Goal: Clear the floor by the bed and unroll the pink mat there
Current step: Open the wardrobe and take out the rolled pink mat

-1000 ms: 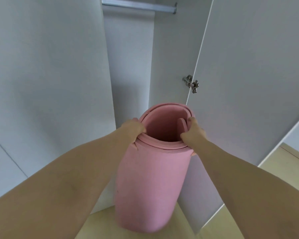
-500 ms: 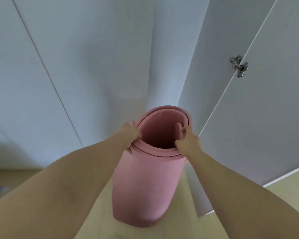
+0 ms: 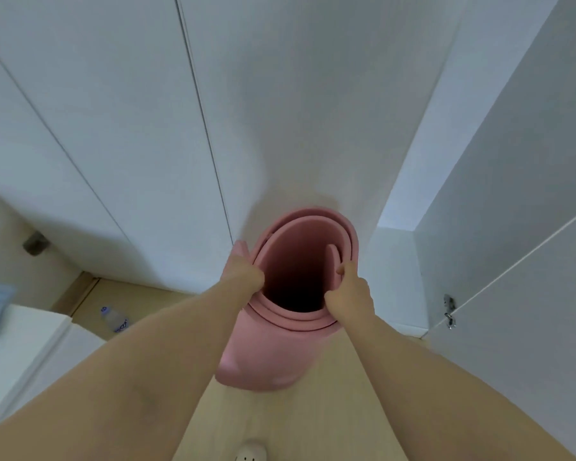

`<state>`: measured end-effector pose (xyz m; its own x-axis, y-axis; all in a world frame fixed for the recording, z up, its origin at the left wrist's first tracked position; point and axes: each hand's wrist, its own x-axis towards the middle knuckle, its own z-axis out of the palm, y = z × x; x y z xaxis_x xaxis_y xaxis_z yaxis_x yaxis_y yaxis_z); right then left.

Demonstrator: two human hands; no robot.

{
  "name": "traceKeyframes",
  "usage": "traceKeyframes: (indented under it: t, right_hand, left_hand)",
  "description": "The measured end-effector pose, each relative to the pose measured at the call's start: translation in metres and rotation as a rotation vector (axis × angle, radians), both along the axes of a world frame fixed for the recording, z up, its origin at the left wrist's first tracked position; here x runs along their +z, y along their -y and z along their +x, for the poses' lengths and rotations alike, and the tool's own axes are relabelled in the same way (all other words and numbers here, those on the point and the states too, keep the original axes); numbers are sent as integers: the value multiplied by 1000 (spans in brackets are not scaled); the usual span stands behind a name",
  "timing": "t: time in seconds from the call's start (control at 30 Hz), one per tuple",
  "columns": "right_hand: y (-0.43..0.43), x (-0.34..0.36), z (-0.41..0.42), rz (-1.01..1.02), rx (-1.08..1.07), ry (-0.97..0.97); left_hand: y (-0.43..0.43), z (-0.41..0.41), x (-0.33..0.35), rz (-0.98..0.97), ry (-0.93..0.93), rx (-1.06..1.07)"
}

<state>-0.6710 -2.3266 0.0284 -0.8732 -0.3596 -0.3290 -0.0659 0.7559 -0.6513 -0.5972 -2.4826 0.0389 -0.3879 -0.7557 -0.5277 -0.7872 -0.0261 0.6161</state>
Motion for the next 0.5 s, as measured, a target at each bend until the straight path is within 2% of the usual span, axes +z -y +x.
traceKeyframes:
  t: [0.13, 0.27, 0.37, 0.5]
  right_hand:
    - [31, -13, 2, 16, -11, 22]
    - [53, -11, -15, 17, -32, 80]
    - [60, -13, -20, 23, -26, 89]
    - [65, -11, -26, 33, -52, 95]
  left_hand:
    - [27, -7, -27, -65, 76, -77]
    - [44, -17, -28, -46, 21, -119]
    - [50, -18, -28, -218, 31, -122]
    - [48, -27, -17, -354, 100, -284]
